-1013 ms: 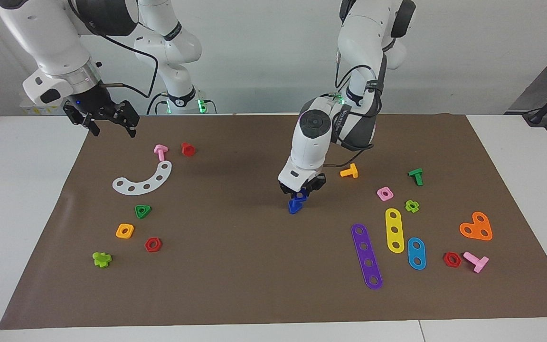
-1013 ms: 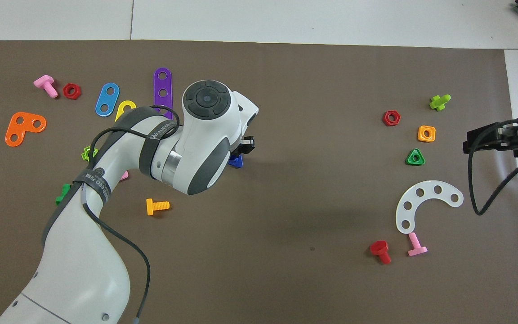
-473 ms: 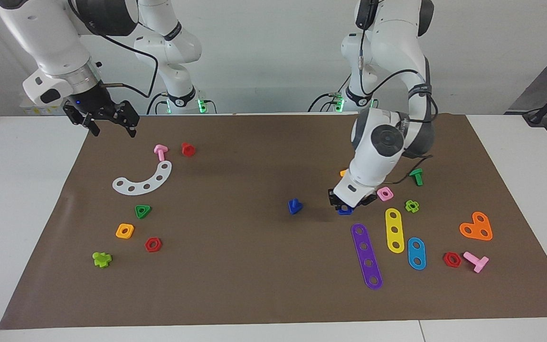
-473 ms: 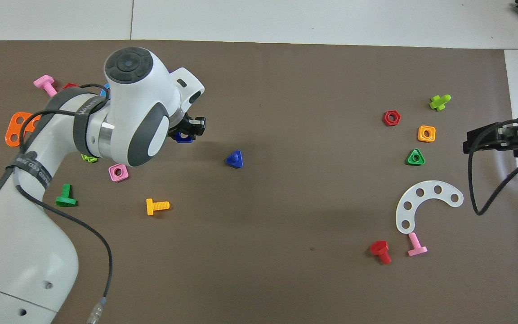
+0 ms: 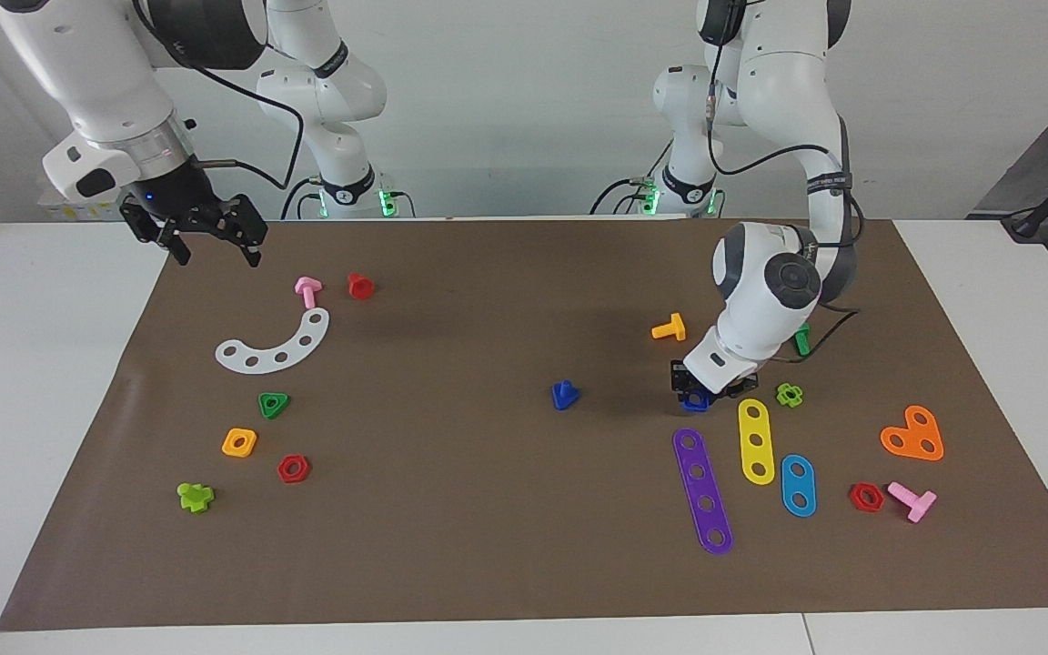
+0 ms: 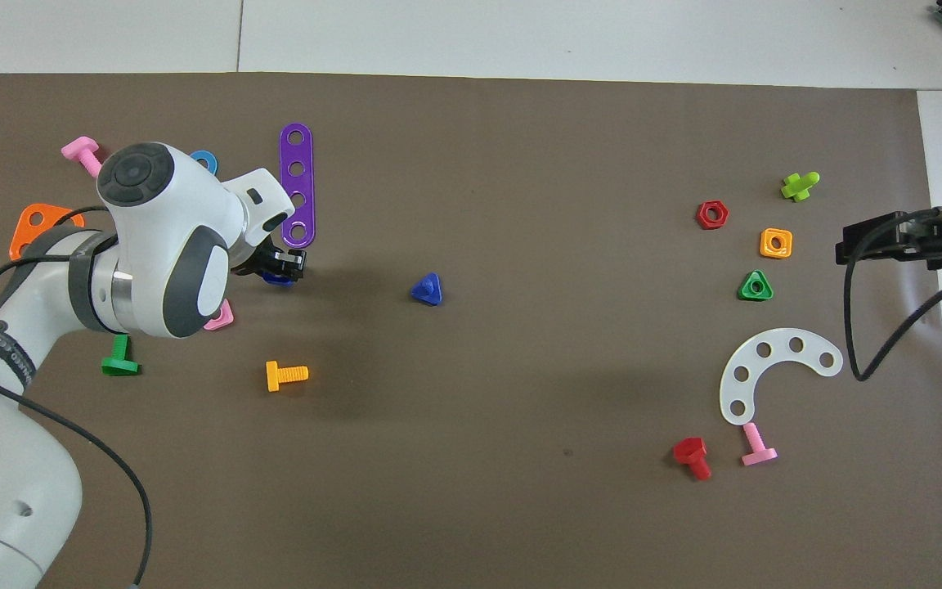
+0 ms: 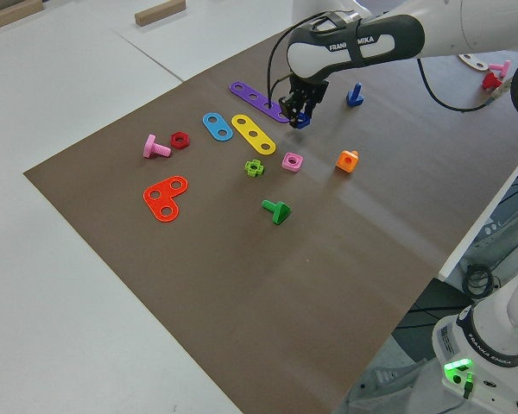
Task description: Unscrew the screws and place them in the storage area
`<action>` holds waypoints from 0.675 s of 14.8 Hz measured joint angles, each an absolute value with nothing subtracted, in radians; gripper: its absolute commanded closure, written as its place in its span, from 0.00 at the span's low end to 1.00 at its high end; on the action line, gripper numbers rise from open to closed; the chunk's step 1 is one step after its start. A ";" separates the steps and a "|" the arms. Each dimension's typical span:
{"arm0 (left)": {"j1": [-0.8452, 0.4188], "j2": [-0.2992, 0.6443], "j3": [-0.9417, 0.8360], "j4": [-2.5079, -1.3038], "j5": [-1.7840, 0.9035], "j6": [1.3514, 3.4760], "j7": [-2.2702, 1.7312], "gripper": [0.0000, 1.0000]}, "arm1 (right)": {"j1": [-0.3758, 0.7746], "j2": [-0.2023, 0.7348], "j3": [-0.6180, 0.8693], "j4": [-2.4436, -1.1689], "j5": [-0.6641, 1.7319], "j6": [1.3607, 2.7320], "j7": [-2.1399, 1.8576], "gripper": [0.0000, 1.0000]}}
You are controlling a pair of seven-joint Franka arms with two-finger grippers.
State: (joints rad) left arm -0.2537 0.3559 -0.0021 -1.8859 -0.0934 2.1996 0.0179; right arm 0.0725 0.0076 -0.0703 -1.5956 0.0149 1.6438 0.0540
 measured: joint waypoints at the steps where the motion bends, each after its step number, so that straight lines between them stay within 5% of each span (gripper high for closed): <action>1: -0.254 0.347 -0.004 -1.911 -0.094 2.214 0.023 0.42 | 0.098 0.008 -0.069 -1.605 0.015 1.661 0.054 0.00; 4: -0.254 0.329 -0.005 -1.934 -0.094 2.223 0.043 0.14 | 0.192 0.020 -0.066 -1.624 0.015 1.688 0.139 0.00; 10: -0.236 0.294 0.000 -1.878 -0.095 2.153 0.048 0.15 | 0.378 0.190 -0.062 -1.596 0.016 1.889 0.437 0.00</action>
State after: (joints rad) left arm -0.2359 0.2936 0.0003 -1.8776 -0.0951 2.1526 0.0482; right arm 0.3778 0.1902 -0.0618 -1.5960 0.0156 1.8894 0.4366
